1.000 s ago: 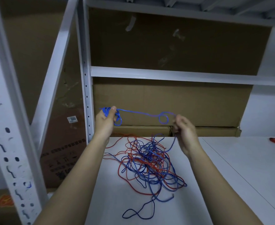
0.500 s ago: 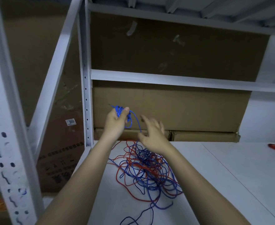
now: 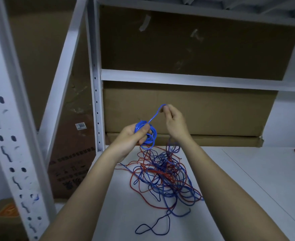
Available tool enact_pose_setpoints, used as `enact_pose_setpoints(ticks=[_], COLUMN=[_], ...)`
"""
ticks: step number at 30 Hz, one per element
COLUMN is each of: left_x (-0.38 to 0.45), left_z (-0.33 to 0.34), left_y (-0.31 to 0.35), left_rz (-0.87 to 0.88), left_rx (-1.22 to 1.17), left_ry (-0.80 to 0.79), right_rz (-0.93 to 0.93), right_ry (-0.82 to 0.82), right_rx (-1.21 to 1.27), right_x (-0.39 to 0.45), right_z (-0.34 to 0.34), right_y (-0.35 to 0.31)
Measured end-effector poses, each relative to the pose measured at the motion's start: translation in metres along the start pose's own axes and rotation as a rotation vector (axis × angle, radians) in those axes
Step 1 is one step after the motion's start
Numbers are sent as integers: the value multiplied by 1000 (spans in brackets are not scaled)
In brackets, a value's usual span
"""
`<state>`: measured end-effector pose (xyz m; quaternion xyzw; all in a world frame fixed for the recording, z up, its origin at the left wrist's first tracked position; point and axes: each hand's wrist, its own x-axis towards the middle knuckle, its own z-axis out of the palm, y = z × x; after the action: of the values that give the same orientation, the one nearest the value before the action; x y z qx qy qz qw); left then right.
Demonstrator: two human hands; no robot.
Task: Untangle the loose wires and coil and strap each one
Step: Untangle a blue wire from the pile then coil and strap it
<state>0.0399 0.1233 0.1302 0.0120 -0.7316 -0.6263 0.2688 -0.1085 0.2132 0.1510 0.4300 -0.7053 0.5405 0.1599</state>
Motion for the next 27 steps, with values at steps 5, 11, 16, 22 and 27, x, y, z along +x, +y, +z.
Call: enact_pose_setpoints(ticks=[5,11,16,22,27], left_x=[2,15,12,4,2], left_z=[-3,-14,-5,7,13], left_y=[4,-12,-35,-47,-49], left_rz=[41,-71,6,138,66], left_rx=[-376,-269,487,805,519], left_ry=[170,544,497,170,-73], right_rz=[-267,-305,-84,178,321], right_ry=[-452,-588,-713,-590,-531], right_rx=[-900,-679,-209,386,512], right_x=[-37,-81,-82,-66,-58], right_z=[19,27,9,-18,-24], right_y=[22,31,14,3,19])
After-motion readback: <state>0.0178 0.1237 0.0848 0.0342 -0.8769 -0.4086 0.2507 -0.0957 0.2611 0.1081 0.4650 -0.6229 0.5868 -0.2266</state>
